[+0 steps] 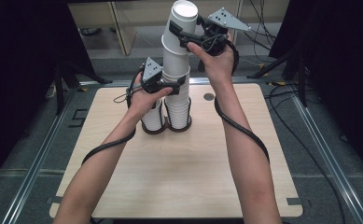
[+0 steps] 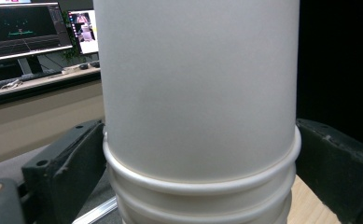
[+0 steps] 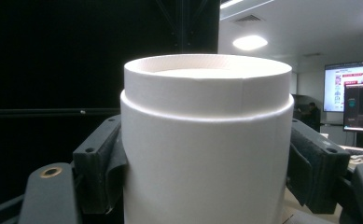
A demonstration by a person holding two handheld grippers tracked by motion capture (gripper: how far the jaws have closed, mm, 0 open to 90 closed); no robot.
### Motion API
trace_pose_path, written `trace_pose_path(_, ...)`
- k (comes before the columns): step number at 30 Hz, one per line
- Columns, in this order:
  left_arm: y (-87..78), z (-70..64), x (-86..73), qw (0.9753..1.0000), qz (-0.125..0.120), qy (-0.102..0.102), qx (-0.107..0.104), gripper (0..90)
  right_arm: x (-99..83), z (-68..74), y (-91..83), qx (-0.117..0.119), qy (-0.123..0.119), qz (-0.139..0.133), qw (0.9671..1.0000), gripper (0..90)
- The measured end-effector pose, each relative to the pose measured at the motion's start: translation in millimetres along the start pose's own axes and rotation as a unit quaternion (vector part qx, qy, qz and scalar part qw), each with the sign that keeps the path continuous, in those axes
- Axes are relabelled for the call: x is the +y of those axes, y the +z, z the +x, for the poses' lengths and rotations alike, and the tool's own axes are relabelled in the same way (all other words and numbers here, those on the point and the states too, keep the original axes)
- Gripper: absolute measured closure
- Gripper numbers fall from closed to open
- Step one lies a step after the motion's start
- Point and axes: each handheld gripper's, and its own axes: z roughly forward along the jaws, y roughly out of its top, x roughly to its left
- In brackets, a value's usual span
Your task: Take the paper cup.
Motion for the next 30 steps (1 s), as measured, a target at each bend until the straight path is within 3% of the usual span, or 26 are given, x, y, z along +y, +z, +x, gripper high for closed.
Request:
trace_pose_path(7,0.2,0.2,0.2,1.0000,0.002,0.002,0.000,3.8,6.5,0.6,-6.2,-0.001,-0.001,-0.015,0.9999,23.8)
trace_pose_path(9,-0.1,1.4,0.6,0.9999,0.002,0.012,0.000,3.7,7.5,0.7,-8.7,-0.002,-0.001,-0.019,0.9998,23.8)
trace_pose_path(10,0.3,0.3,-0.2,1.0000,0.000,0.001,-0.002,3.7,8.0,0.5,-10.1,-0.001,-0.003,-0.020,0.9998,23.9)
trace_pose_path(18,-0.8,0.1,-1.3,1.0000,-0.005,-0.003,-0.005,3.9,8.7,1.6,-19.5,0.002,-0.003,-0.026,0.9996,23.9)
trace_pose_path(21,-2.8,1.0,-0.6,0.9999,0.006,0.012,-0.001,3.9,9.2,1.1,-23.1,0.003,-0.005,-0.028,0.9996,23.9)
trace_pose_path(23,-3.4,1.4,-0.4,0.9999,0.008,0.013,-0.001,3.9,9.5,1.0,-25.4,0.001,-0.002,-0.030,0.9995,23.9)
trace_pose_path(24,-3.5,0.1,-0.9,1.0000,0.008,0.003,-0.001,3.9,10.8,0.8,-28.1,0.002,-0.003,-0.033,0.9994,23.9)
trace_pose_path(30,-6.3,-1.6,-0.2,0.9999,0.011,0.009,-0.002,1.7,13.2,2.4,-33.5,-0.001,-0.008,-0.036,0.9993,23.9)
